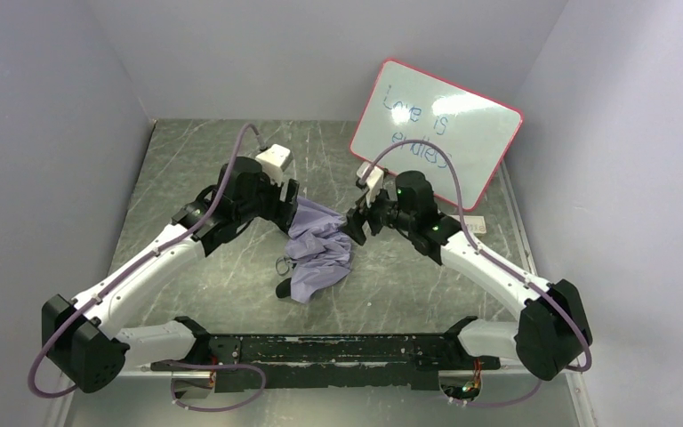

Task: Put away the umbrella

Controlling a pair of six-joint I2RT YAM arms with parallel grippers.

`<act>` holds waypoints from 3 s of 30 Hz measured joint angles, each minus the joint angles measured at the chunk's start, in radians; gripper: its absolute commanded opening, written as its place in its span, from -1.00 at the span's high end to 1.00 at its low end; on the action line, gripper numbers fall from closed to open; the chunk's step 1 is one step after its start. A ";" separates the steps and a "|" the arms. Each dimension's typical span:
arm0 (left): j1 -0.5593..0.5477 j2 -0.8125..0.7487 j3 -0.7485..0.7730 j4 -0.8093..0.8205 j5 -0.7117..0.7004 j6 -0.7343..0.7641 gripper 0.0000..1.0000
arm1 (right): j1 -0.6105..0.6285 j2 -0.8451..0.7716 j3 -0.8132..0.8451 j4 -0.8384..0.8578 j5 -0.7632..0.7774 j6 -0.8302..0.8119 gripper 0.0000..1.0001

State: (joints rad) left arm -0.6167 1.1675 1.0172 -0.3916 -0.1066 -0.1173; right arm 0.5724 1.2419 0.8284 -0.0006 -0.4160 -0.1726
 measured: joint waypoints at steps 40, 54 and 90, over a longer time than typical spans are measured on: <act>0.001 -0.151 -0.256 0.298 0.242 0.245 -0.96 | 0.088 0.312 0.123 -0.296 -0.356 -0.682 -0.96; 0.003 -0.236 -0.293 0.297 0.002 0.140 -0.96 | 0.142 0.468 0.123 -0.168 -0.184 -0.731 -0.89; 0.006 -0.299 -0.293 0.268 -0.258 0.076 -0.96 | 0.039 0.481 0.334 -0.294 -0.148 -0.406 1.00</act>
State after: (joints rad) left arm -0.6106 0.8680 0.7238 -0.1234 -0.3649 -0.0418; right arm 0.6117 1.7226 1.1622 -0.2943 -0.5640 -0.5785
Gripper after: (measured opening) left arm 0.979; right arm 0.428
